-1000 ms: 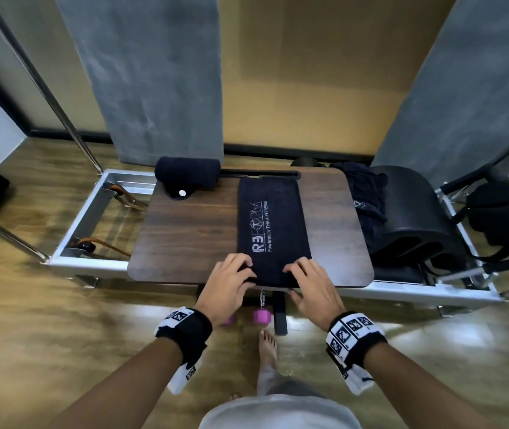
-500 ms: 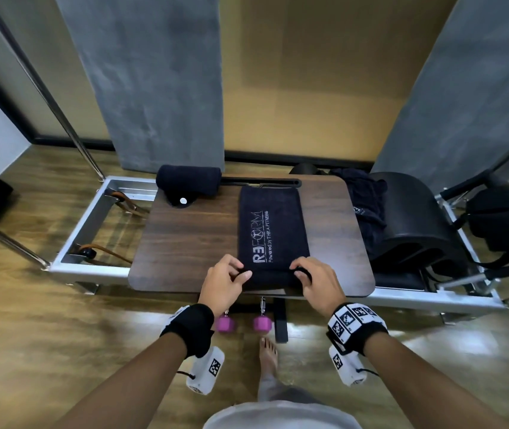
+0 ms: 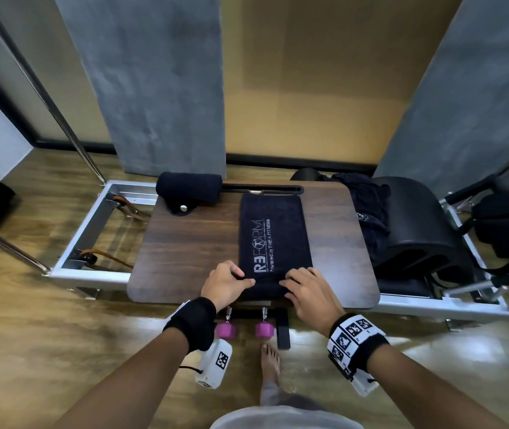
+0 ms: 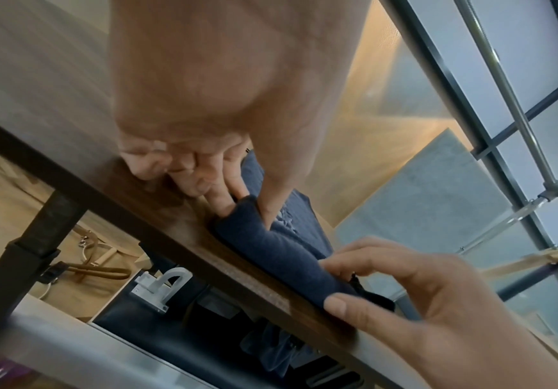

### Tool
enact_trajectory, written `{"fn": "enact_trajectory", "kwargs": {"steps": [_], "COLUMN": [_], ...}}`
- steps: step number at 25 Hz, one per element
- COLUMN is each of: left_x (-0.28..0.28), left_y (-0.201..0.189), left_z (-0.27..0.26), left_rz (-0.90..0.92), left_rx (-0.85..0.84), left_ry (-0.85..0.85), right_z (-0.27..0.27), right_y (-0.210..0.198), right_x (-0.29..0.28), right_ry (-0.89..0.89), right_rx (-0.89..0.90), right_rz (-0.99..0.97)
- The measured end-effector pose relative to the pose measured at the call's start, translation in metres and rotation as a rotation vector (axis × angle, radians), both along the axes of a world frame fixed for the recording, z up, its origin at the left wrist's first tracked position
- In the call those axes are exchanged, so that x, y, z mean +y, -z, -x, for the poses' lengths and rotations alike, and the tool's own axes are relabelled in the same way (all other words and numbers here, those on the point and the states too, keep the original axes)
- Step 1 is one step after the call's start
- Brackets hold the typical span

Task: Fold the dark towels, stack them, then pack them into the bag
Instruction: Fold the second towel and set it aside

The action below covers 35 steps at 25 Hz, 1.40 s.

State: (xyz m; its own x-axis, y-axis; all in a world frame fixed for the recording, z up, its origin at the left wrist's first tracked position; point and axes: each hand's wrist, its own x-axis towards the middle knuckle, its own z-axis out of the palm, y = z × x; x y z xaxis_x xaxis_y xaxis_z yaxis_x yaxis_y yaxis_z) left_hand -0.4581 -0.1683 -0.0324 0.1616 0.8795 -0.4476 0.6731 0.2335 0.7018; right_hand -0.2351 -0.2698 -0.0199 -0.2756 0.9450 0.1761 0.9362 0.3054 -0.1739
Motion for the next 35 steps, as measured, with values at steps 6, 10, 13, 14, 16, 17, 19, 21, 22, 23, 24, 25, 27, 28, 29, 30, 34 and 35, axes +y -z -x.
{"fn": "enact_trajectory", "kwargs": {"steps": [6, 10, 13, 14, 16, 17, 19, 21, 22, 23, 24, 25, 27, 28, 29, 30, 34, 35], "left_x": [-0.014, -0.017, -0.016, -0.013, -0.005, 0.001, 0.013, 0.023, 0.026, 0.029, 0.031, 0.032, 0.031, 0.029, 0.028, 0.027, 0.035, 0.039], "left_y": [-0.004, -0.009, -0.006, -0.005, -0.004, -0.005, -0.007, -0.008, -0.007, -0.005, -0.003, -0.002, -0.001, 0.0, 0.0, 0.0, -0.002, -0.003], "left_z": [-0.002, -0.005, -0.009, -0.009, -0.011, -0.013, -0.019, -0.027, -0.029, -0.032, -0.033, -0.033, -0.032, -0.031, -0.029, -0.027, -0.017, -0.018], "left_rz": [-0.328, -0.83, -0.854, -0.808, -0.696, -0.646, -0.569, -0.515, -0.494, -0.483, -0.48, -0.485, -0.525, -0.559, -0.596, -0.63, -0.708, -0.694], "left_rx": [0.114, 0.211, 0.302, 0.336, 0.334, 0.303, 0.28, 0.303, 0.318, 0.335, 0.355, 0.375, 0.384, 0.366, 0.332, 0.299, 0.322, 0.332], "left_ry": [0.095, 0.373, 0.598, 0.63, 0.607, 0.571, 0.525, 0.516, 0.512, 0.511, 0.515, 0.522, 0.534, 0.529, 0.517, 0.505, 0.596, 0.632], "right_z": [-0.003, -0.009, -0.013, -0.013, -0.015, -0.017, -0.019, -0.02, -0.02, -0.022, -0.022, -0.023, -0.023, -0.023, -0.023, -0.022, -0.018, -0.019], "right_y": [-0.008, -0.008, -0.004, -0.004, -0.004, -0.003, -0.007, -0.012, -0.014, -0.012, -0.012, -0.01, -0.01, -0.01, -0.01, -0.01, -0.013, -0.015], "right_x": [0.03, 0.046, 0.055, 0.056, 0.058, 0.059, 0.058, 0.053, 0.05, 0.049, 0.049, 0.051, 0.061, 0.067, 0.075, 0.081, 0.101, 0.103], "right_ry": [0.047, 0.108, 0.181, 0.22, 0.285, 0.303, 0.291, 0.202, 0.152, 0.099, 0.075, 0.053, 0.047, 0.056, 0.066, 0.086, 0.166, 0.192], "right_rx": [0.048, 0.178, 0.286, 0.339, 0.503, 0.578, 0.6, 0.46, 0.346, 0.24, 0.173, 0.14, 0.145, 0.138, 0.125, 0.117, 0.129, 0.16], "right_rz": [0.223, 0.321, 0.361, 0.376, 0.384, 0.368, 0.266, 0.122, 0.096, 0.098, 0.134, 0.166, 0.213, 0.236, 0.253, 0.276, 0.365, 0.385]}}
